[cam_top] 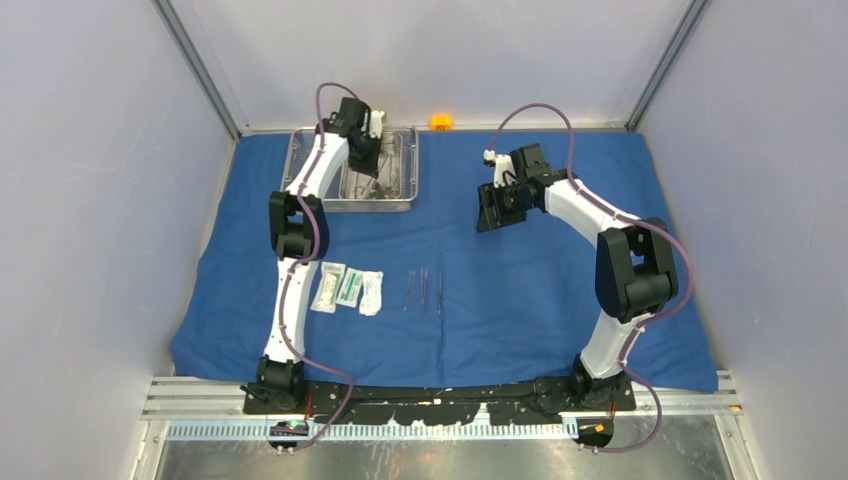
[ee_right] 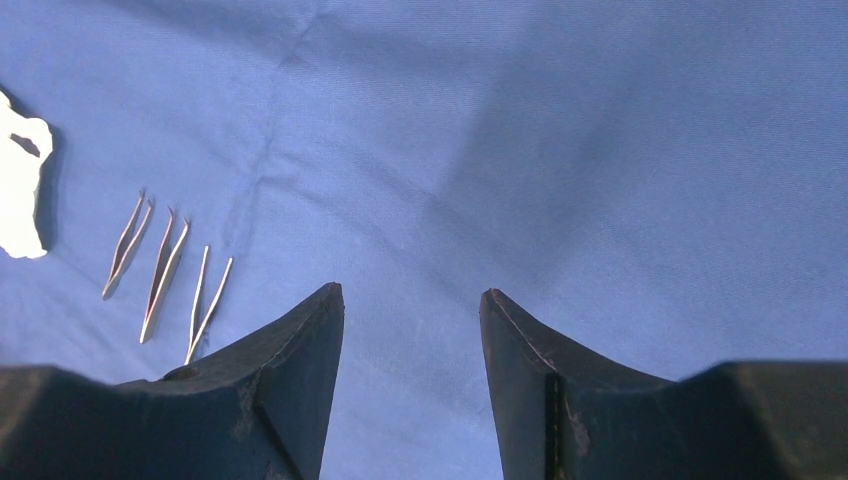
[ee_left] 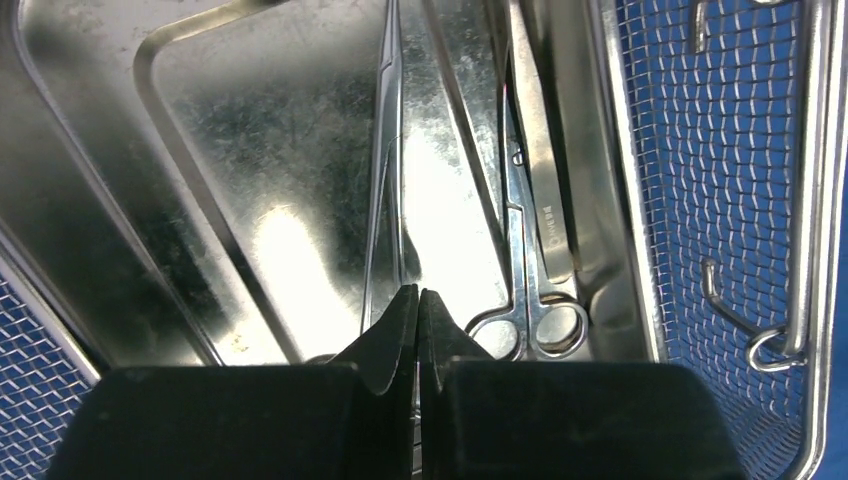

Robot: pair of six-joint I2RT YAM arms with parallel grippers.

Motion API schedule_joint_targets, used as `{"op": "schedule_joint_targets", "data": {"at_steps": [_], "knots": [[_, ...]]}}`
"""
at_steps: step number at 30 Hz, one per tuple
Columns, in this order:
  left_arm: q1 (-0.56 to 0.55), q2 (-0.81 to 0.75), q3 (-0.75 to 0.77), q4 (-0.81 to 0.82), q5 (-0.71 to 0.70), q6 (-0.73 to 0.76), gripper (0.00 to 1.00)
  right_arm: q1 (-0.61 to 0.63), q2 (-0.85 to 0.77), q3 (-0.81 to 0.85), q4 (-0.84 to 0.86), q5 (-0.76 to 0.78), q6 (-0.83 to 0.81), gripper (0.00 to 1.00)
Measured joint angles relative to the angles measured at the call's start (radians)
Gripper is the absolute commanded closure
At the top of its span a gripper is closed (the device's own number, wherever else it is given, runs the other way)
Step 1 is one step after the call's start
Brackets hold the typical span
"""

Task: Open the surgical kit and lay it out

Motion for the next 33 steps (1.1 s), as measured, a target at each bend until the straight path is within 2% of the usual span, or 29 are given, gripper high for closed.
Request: {"op": "schedule_joint_targets", "data": {"at_steps": [4, 8, 12, 21, 29, 33], "knots": [[-0.001, -0.001, -0.004, 0.017, 0.011, 0.000, 0.76, -0.002, 0.005, 0.000, -0.001, -0.002, 0.000, 0.43], [-0.001, 0.001, 0.013, 0.033, 0.008, 0.002, 0.59, -0.003, 0.009, 0.000, -0.007, -0.003, 0.000, 0.43], [-0.001, 0.004, 0.049, 0.075, 0.005, 0.004, 0.51, -0.003, 0.016, 0.000, -0.011, -0.003, 0.000, 0.43], [-0.004, 0.090, 0.116, 0.117, -0.009, 0.037, 0.49, -0.004, 0.020, 0.000, -0.021, -0.003, 0.000, 0.43], [-0.006, 0.133, 0.149, 0.134, -0.031, 0.048, 0.65, -0.004, 0.020, 0.000, -0.022, -0.003, 0.000, 0.43], [-0.011, 0.134, 0.158, 0.122, -0.059, 0.050, 0.66, -0.004, 0.020, 0.000, -0.022, -0.003, 0.000, 0.43]]}}
